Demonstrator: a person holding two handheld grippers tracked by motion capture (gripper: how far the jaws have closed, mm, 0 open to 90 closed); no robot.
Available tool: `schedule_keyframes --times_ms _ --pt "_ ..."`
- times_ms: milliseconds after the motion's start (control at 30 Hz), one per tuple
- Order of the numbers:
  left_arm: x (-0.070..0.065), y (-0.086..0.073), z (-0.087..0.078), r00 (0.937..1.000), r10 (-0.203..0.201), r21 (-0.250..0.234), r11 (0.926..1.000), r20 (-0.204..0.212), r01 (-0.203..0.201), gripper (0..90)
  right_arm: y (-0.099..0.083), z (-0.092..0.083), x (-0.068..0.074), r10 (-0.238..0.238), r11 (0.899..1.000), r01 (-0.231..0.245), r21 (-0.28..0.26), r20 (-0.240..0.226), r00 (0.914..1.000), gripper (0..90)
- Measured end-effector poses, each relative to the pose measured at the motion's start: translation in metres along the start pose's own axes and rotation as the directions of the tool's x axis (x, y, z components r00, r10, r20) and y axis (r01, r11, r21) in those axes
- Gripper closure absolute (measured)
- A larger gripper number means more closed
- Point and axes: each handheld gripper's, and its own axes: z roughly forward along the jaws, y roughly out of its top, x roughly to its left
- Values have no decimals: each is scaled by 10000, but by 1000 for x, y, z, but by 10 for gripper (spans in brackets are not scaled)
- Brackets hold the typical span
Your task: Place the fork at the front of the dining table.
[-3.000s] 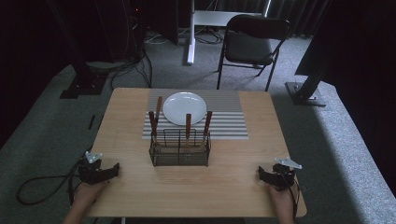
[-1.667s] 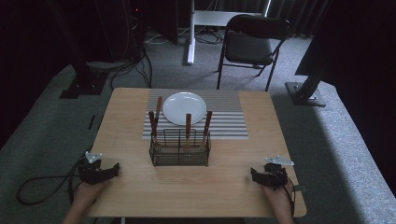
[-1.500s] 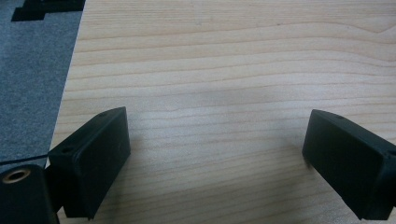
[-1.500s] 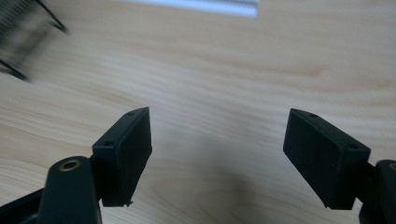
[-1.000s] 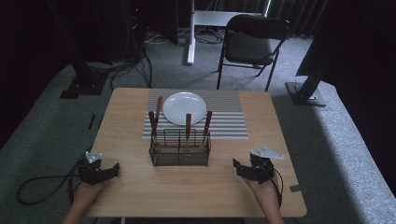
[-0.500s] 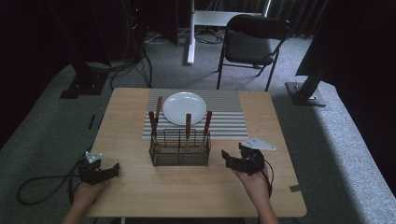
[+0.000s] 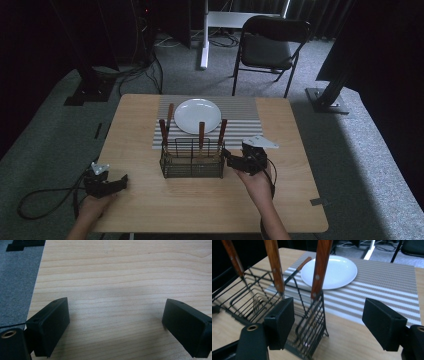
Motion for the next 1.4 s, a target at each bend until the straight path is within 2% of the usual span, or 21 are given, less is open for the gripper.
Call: schedule_keyframes --times_ms 67,200,333,467,600,667,767,1000,1400 --pt "0 0 0 10000 23 36 10000 7 -23 74 3 5 2 38 10000 -38 -16 -58 10000 254" --pt "0 0 0 10000 22 15 10000 -1 -22 75 8 15 8 164 9997 -162 -207 106 9998 278" --pt "0 0 0 10000 37 35 10000 1 -37 74 12 26 12 217 9996 -214 -168 187 9996 291" --pt "0 0 0 10000 31 29 10000 1 -31 74 14 34 12 435 9988 -426 -236 374 9984 304" --pt "0 0 0 10000 36 34 10000 2 -36 74 16 41 15 456 9985 -432 -342 725 9963 313" --pt "0 0 0 10000 35 33 10000 1 -35 74 15 43 17 521 9980 -493 -397 722 9960 327" --pt "0 0 0 10000 28 26 10000 1 -28 75 14 46 20 624 9973 -592 -445 758 9952 371" --pt "0 0 0 10000 36 33 10000 2 -36 74 14 48 22 487 9979 -444 -467 960 9942 478" --pt "0 0 0 10000 37 19 10000 -4 -37 74 17 53 24 303 9993 -283 -244 858 9958 714"
